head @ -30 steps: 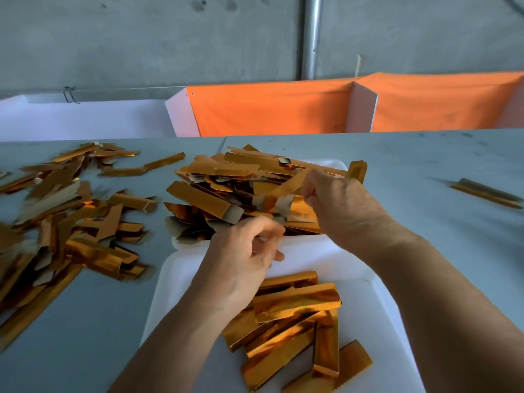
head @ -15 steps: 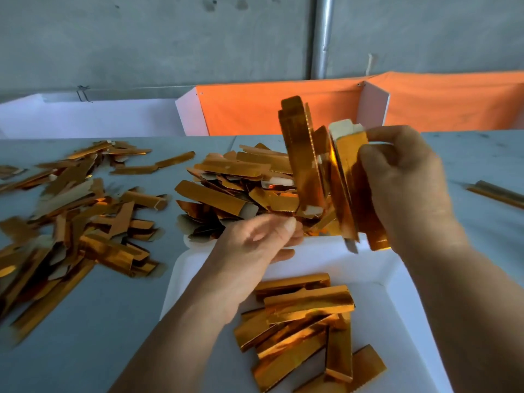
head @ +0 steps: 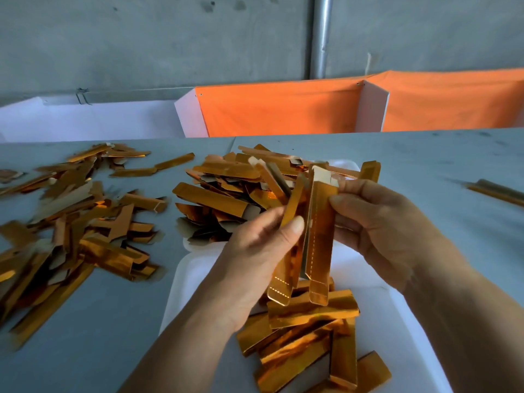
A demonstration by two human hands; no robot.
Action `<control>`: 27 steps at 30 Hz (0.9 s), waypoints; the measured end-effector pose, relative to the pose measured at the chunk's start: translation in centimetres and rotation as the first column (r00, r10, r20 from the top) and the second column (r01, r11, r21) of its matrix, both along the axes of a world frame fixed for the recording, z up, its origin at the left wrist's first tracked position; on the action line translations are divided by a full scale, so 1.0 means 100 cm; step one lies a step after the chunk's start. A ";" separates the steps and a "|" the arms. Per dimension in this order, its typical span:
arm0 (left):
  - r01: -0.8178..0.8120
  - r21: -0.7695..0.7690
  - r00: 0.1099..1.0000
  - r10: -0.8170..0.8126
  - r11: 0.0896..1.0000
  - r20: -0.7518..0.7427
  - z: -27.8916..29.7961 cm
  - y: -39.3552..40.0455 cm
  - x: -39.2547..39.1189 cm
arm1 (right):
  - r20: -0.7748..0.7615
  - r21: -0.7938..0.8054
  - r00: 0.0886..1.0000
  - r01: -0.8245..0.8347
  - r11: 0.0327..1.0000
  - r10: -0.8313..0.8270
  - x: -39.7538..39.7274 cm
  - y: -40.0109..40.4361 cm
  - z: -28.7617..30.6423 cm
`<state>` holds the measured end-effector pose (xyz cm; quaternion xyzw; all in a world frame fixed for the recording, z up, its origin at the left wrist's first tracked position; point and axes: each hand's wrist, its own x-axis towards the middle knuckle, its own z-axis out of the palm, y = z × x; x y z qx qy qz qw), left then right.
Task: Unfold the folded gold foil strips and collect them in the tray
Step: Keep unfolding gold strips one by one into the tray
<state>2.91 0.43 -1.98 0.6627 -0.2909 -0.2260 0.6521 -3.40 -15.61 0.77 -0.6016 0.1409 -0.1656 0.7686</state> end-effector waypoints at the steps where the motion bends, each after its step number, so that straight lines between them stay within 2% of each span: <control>1: -0.012 -0.006 1.000 0.012 1.000 -0.013 0.000 0.001 0.001 | 0.011 -0.008 1.000 0.013 1.000 -0.013 0.001 -0.001 0.000; 4: -0.010 -0.049 1.000 0.009 0.999 -0.028 0.002 0.004 0.002 | 0.045 0.014 0.998 0.053 0.998 -0.054 0.001 -0.006 0.001; 7: -0.024 -0.095 0.999 0.021 0.995 -0.026 0.002 0.002 0.003 | 0.045 0.157 0.997 0.056 0.986 -0.064 -0.001 -0.017 0.001; 11: -0.064 -0.226 0.977 0.015 0.972 -0.212 0.004 0.000 0.004 | 0.015 0.282 0.998 0.047 0.958 -0.054 -0.002 -0.022 -0.002; 15: -0.018 -0.266 0.969 -0.048 0.964 -0.240 0.004 0.000 0.003 | 0.006 0.275 1.000 -0.020 0.961 0.019 -0.002 -0.019 -0.003; 18: -0.085 -0.229 0.966 0.024 0.970 -0.257 0.001 0.000 0.003 | 0.017 0.241 0.997 -0.076 0.967 0.075 -0.003 -0.017 -0.001; 21: -0.119 -0.111 0.987 0.105 0.987 -0.119 -0.002 -0.003 0.003 | 0.020 0.218 0.995 -0.100 0.971 0.098 -0.003 -0.016 0.000; 23: -0.094 -0.137 0.976 0.064 0.986 -0.210 -0.001 -0.003 0.004 | 0.012 0.183 0.998 -0.071 0.981 0.070 -0.002 -0.015 -0.001; 25: -0.013 -0.190 0.944 -0.051 0.982 -0.327 0.003 -0.002 0.004 | 0.015 0.179 1.000 -0.027 0.983 0.025 -0.001 -0.013 -0.003; 27: 0.026 -0.134 0.945 -0.068 0.991 -0.319 0.002 -0.002 0.003 | 0.020 0.185 1.000 -0.012 0.983 0.008 0.001 -0.009 -0.006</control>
